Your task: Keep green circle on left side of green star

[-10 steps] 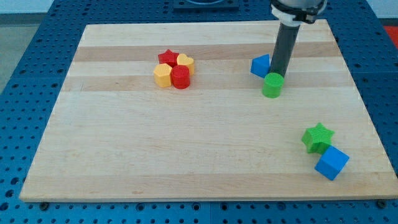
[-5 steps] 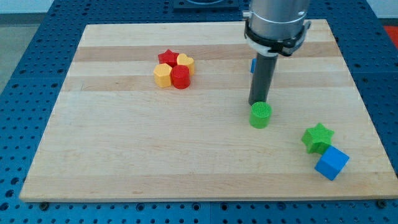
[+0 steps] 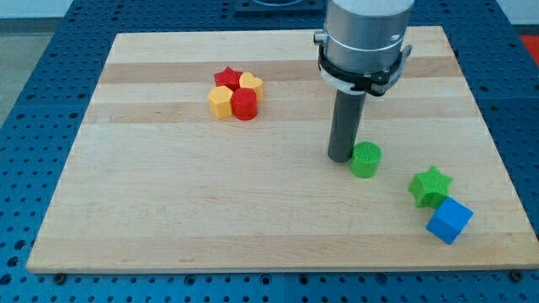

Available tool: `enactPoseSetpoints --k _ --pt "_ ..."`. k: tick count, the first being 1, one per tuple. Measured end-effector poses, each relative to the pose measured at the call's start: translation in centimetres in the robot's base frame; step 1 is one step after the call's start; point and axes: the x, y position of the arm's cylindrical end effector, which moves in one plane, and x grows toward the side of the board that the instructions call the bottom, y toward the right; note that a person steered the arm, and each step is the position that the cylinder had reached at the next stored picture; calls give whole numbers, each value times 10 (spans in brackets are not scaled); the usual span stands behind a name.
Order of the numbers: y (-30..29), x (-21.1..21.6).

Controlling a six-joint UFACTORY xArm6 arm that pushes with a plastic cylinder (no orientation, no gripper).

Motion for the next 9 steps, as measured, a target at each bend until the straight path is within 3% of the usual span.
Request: enactPoseSetpoints --k 3,5,9 --pt "1 28" --pt "-9 -15" --pt "26 48"
